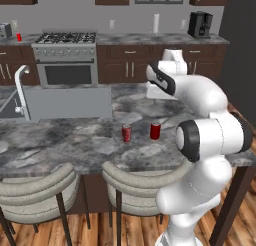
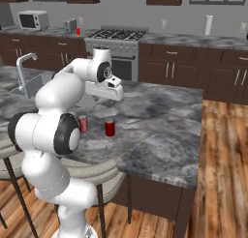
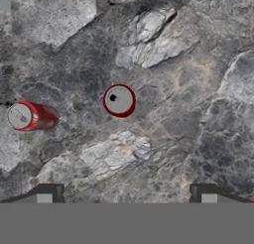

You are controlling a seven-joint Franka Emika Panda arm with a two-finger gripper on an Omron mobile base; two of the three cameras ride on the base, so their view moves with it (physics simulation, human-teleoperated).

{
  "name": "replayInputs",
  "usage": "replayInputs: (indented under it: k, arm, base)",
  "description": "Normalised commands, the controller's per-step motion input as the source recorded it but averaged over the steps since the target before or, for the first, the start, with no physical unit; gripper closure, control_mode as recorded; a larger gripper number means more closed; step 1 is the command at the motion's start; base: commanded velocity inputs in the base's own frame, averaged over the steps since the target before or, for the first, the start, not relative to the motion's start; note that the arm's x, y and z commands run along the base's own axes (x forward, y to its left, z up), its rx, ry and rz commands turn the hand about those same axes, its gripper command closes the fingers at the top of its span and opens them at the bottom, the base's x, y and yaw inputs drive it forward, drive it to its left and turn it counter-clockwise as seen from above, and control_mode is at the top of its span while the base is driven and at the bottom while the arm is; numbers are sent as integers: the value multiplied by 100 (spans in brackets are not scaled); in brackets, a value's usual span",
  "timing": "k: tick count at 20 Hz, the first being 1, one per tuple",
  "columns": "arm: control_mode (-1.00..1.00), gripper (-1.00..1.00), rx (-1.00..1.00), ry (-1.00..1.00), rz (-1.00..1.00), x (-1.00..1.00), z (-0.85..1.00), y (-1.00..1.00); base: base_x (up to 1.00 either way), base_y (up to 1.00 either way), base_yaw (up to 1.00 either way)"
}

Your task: Four empty soda cans are scattered around the kitchen. Gather all the cans and cluster them next to the stove for recycling.

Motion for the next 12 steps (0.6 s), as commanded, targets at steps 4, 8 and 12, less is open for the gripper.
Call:
replayInputs:
  k: [4, 8, 12]
  arm:
    - [-100, -100, 0, -1, 2, 50, -52, 0]
    - [-100, -100, 0, -6, 3, 37, -70, 0]
    - [-100, -100, 0, -3, 3, 39, -57, 0]
  base:
    - [0, 0, 0]
    - [0, 0, 0]
    - [0, 0, 0]
